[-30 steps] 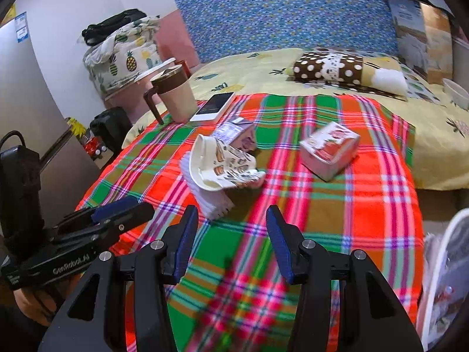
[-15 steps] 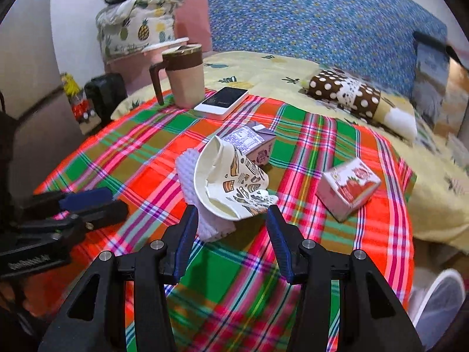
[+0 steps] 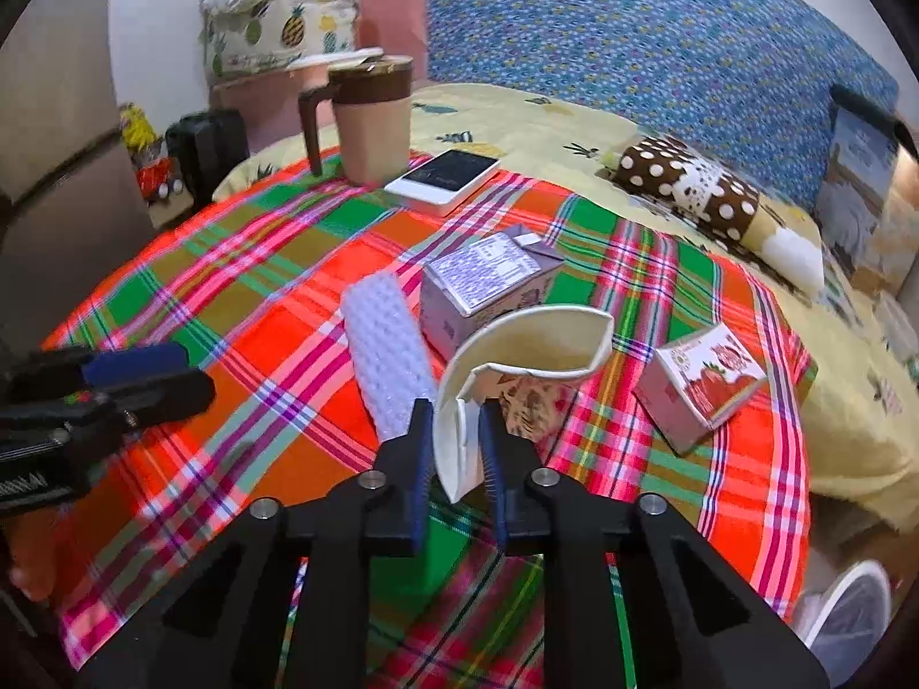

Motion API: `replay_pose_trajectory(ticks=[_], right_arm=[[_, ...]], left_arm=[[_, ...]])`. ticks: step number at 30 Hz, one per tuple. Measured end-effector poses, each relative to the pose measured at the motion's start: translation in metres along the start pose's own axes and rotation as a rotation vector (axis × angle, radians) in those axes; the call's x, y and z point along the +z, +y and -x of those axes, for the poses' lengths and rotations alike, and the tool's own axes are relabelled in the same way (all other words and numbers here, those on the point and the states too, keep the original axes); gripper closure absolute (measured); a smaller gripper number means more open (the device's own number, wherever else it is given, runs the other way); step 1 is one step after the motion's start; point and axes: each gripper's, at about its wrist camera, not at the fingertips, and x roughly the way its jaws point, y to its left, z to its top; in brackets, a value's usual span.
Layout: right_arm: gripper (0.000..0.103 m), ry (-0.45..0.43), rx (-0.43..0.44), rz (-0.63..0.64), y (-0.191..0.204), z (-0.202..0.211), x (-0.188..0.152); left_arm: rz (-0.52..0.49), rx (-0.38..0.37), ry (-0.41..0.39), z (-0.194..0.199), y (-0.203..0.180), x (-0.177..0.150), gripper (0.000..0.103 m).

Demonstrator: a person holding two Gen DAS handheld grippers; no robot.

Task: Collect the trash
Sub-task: 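Grasp the white printed paper cup by its rim with the right tool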

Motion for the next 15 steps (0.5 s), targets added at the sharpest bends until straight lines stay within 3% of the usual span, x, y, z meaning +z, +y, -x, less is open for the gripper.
replay_pose_trajectory(ticks=[9, 15], right_arm=[[0.090, -0.042, 0.125, -0.237, -0.037, 0.034, -0.029], [0.091, -0.026, 0.122, -0.341, -0.059, 0.042, -0.056]], left_arm=[[-0.036, -0.031, 0.015, -0.004, -0.024, -0.002, 0.059], [-0.063, -0.047, 0.036, -0.012, -0.042, -0.005, 0.059]])
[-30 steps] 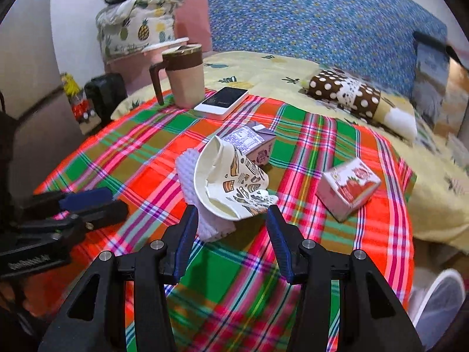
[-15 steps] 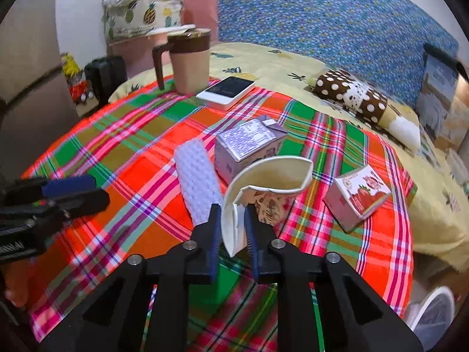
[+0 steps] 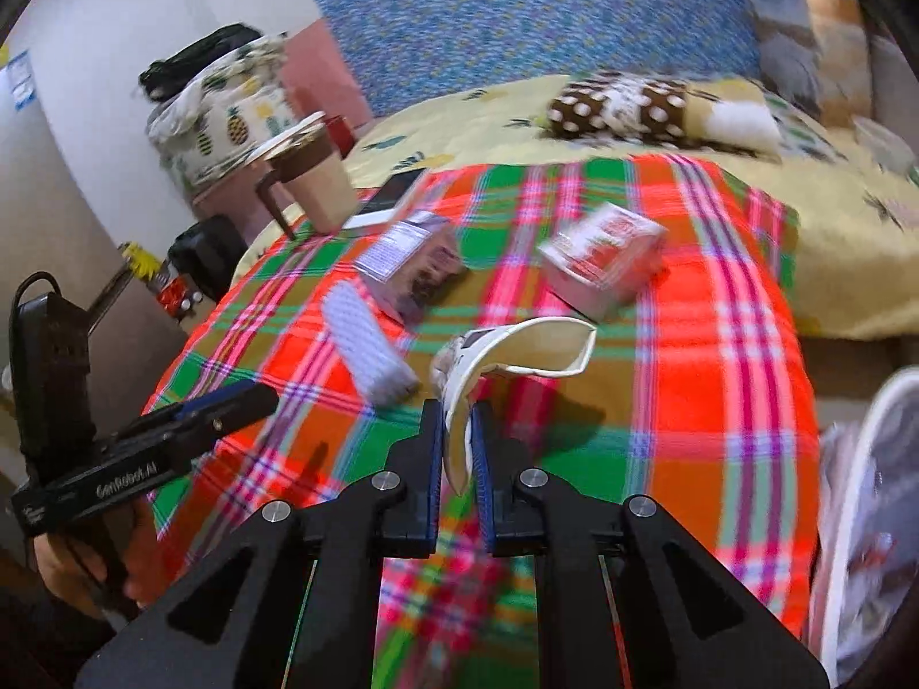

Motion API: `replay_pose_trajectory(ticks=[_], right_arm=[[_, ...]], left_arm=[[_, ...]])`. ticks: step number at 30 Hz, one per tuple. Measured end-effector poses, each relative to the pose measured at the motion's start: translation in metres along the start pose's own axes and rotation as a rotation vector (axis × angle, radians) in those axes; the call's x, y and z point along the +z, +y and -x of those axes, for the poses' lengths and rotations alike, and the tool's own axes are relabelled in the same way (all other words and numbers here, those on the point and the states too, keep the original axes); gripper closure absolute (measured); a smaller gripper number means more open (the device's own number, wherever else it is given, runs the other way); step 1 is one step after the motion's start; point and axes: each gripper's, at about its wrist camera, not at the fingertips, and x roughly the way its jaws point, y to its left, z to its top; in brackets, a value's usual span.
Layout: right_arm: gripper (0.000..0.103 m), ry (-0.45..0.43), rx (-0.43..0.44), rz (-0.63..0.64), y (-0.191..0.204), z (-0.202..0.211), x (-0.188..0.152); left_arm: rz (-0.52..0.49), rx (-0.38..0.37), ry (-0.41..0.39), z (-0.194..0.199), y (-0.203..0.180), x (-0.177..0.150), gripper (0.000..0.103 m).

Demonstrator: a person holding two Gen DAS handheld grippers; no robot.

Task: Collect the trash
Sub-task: 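Grasp the white printed paper cup by its rim with the right tool, then lift the paper cup with the right tool while the left tool grasps the white foam mesh sleeve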

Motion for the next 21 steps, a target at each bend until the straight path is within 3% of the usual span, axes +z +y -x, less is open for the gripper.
replay_pose_trajectory(ticks=[9, 17, 19, 21], right_arm=[[0.090, 0.008, 0.071, -0.111, -0.022, -0.006, -0.001], [0.087, 0.024, 0.149, -0.158, -0.029, -0.022, 0.005], [0.073, 0.026, 0.169, -0.173, -0.030, -0.023, 0.004], [0.067, 0.024, 0.187, -0.191, -0.031, -0.023, 0.003]], left_arm=[[0.010, -0.019, 0.029, -0.023, -0.022, 0.008, 0.059], [0.020, 0.003, 0.034, -0.028, -0.017, 0.011, 0.059], [0.023, 0.007, 0.033, -0.028, -0.014, 0.012, 0.059], [0.028, 0.010, 0.033, -0.028, -0.012, 0.012, 0.059]])
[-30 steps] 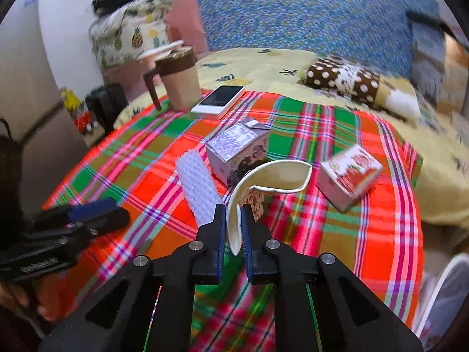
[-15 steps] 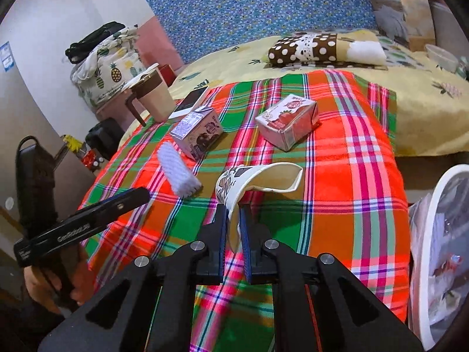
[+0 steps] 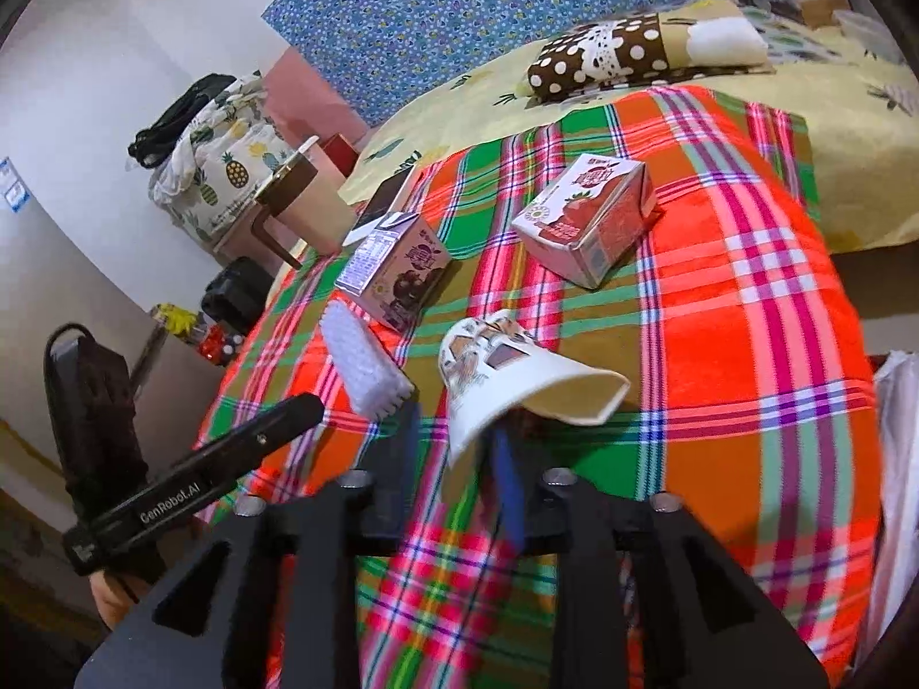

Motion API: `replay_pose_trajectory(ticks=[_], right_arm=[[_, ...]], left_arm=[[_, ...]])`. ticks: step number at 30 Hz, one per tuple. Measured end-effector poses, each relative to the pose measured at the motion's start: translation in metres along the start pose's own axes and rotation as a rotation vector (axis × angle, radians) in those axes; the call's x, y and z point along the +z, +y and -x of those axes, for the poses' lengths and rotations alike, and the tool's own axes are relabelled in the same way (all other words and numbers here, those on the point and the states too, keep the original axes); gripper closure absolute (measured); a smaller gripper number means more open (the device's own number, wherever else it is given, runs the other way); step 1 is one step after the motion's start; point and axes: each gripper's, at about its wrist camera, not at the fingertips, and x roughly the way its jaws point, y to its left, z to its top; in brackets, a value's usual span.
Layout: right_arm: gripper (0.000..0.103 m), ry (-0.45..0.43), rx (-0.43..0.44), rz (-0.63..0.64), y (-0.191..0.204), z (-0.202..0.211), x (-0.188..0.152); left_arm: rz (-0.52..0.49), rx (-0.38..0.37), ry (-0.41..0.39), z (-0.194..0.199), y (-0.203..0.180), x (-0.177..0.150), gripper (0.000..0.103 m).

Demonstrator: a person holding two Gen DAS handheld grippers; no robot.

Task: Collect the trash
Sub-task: 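Lift the paper cup with the right tool while the left tool grasps the white foam mesh sleeve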

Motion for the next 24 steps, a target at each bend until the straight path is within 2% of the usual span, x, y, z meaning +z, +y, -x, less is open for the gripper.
replay_pose_trajectory(ticks=[5, 7, 13, 17, 19, 24], right_arm=[[0.068, -0.020, -0.007, -0.023, -0.005, -0.001, 0.002], [0.090, -0.025, -0.020, -0.014, -0.005, 0.001, 0.001], [0.091, -0.056, -0.042, 0.012, -0.004, 0.011, 0.001], [0.091, -0.071, -0.046, 0.020, -0.007, 0.018, 0.000], [0.091, -0.073, -0.043, 0.017, -0.010, 0.020, 0.000], [0.091, -0.067, -0.035, 0.015, -0.015, 0.021, 0.000]], left_arm=[[0.007, 0.003, 0.003, -0.001, 0.004, 0.001, 0.059], [0.006, 0.002, 0.004, -0.002, 0.004, 0.001, 0.059], [0.013, -0.005, 0.005, -0.007, -0.001, 0.005, 0.059], [0.054, 0.001, 0.009, -0.016, -0.005, 0.011, 0.057], [0.081, 0.024, 0.013, -0.023, -0.006, 0.015, 0.050], [0.134, 0.088, 0.020, -0.043, -0.006, 0.022, 0.050]])
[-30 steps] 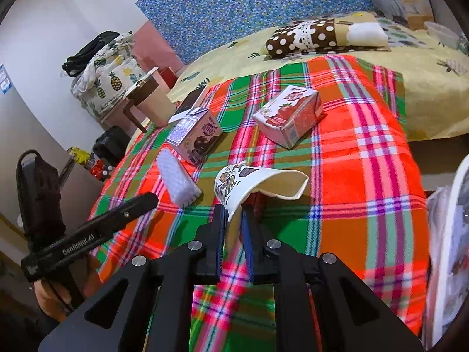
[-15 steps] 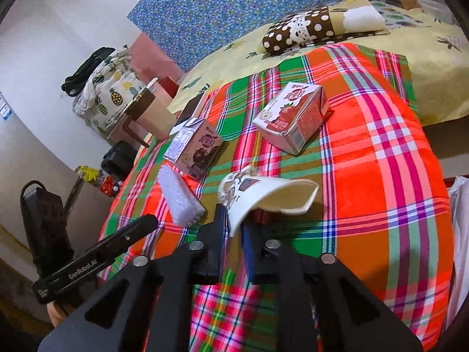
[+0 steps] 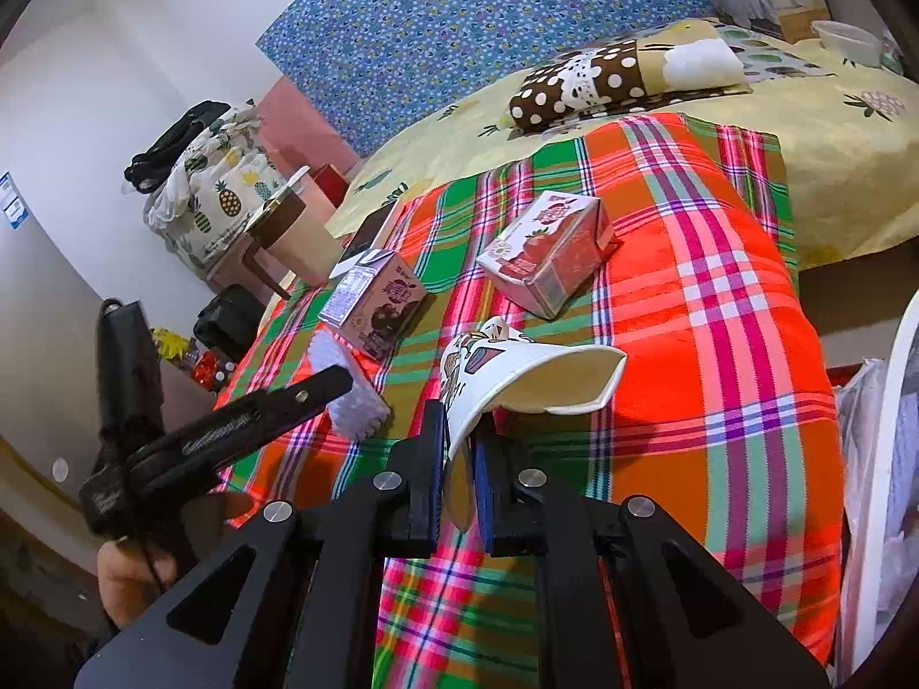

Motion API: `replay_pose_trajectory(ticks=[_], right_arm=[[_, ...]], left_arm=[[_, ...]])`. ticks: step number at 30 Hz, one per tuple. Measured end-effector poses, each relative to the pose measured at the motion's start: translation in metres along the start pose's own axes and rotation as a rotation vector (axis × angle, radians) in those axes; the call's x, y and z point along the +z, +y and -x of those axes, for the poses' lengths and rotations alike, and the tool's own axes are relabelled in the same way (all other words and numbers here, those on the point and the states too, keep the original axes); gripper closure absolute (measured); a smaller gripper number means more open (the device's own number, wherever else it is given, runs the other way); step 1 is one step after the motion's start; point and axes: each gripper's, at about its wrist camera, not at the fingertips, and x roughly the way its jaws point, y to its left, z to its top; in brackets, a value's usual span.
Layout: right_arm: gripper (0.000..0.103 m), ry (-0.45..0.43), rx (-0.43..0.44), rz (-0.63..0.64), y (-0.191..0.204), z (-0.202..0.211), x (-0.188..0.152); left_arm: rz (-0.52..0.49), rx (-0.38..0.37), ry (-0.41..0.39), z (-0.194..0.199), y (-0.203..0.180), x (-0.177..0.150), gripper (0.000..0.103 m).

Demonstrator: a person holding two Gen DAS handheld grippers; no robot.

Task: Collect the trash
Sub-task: 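Lift the paper cup with the right tool while the left tool grasps the white foam mesh sleeve, then carry the foam sleeve with the left tool while the right tool carries the paper cup over the bin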

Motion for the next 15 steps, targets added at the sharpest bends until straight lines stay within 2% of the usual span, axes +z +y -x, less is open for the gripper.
replay_pose_trajectory(ticks=[4, 10, 15], right_arm=[[0.091, -0.001, 0.000, 0.002, -0.002, 0.000, 0.000], [0.091, -0.015, -0.011, 0.024, 0.003, 0.005, -0.002], [0.091, -0.024, -0.034, 0.043, 0.004, 0.012, -0.005]], left_arm=[[-0.007, 0.020, 0.021, -0.007, 0.002, -0.003, 0.052], [-0.047, 0.011, 0.004, 0.003, 0.002, -0.010, 0.076], [-0.089, 0.004, -0.010, 0.015, -0.001, -0.018, 0.087]])
